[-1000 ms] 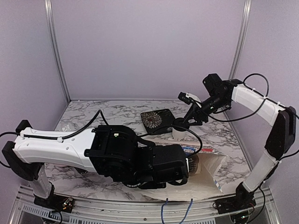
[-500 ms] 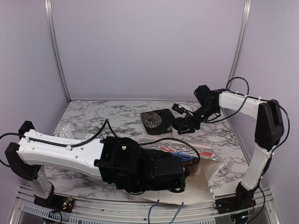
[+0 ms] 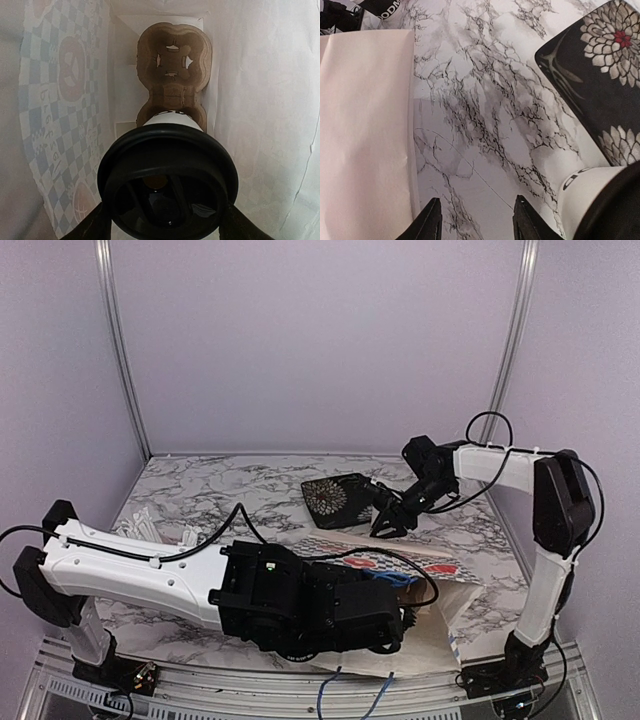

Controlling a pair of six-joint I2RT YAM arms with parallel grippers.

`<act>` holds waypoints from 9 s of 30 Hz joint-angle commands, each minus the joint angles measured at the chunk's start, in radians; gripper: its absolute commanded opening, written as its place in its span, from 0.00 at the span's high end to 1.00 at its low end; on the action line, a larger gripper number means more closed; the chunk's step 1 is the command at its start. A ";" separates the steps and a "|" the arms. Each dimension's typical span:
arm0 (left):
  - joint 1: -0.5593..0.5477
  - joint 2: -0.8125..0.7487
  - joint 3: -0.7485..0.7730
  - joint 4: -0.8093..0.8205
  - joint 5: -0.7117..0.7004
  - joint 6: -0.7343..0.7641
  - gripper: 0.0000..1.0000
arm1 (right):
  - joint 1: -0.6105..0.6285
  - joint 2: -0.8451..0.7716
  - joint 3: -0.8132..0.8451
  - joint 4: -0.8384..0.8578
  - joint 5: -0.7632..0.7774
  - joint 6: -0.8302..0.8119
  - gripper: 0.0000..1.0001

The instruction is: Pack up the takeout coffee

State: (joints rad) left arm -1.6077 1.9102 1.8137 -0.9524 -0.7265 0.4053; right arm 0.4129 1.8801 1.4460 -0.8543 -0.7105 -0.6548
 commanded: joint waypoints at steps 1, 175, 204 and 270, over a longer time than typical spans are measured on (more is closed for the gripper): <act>-0.001 -0.026 -0.039 0.031 -0.014 0.040 0.49 | 0.035 0.046 -0.006 -0.035 -0.004 -0.014 0.54; 0.346 -0.188 0.174 -0.193 0.437 -0.322 0.01 | -0.020 -0.137 0.270 -0.185 0.452 0.086 0.21; 0.345 -0.204 0.207 -0.187 0.430 -0.375 0.01 | -0.019 0.059 0.289 -0.187 0.465 0.078 0.16; 0.347 -0.330 0.217 -0.015 0.370 -0.398 0.01 | -0.061 -0.642 -0.239 -0.516 0.492 -0.367 0.07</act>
State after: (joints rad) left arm -1.2587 1.6108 2.0472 -0.9913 -0.3653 0.0143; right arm 0.3134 1.2453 1.1366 -1.3365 -0.2604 -0.9440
